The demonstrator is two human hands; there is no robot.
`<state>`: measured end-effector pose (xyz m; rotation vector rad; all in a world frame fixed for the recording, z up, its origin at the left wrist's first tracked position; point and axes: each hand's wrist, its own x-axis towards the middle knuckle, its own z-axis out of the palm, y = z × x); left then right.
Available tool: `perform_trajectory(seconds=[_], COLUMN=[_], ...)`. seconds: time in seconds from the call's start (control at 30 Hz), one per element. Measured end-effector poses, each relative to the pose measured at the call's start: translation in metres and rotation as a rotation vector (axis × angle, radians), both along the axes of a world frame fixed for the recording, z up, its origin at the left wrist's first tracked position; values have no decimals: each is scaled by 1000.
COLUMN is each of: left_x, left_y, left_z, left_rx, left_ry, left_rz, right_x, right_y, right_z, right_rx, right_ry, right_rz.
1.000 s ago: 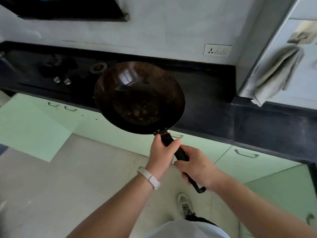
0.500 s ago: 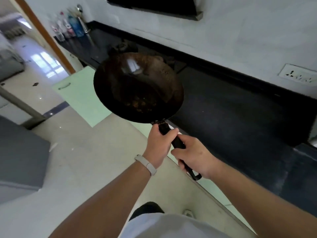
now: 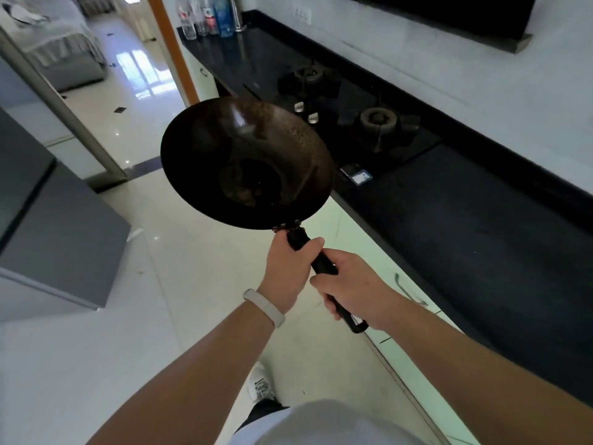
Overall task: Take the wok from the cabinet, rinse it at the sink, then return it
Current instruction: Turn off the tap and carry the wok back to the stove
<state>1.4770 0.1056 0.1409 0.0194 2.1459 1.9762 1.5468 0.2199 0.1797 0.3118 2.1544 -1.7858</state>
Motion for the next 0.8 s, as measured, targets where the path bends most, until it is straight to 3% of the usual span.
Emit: perform_trajectory(seconds=[0.4,0.8], left_x=[-155,-261], left_y=[-155,-214], left_z=[-1,-7], left_rx=[50,124], left_ry=[-39,-82], left_rz=[63,150], right_x=[-159,-276], right_y=[-153,-204], right_z=[-1,0], right_rx=[7,-12], right_ry=[12,32], right_rz=[21,139])
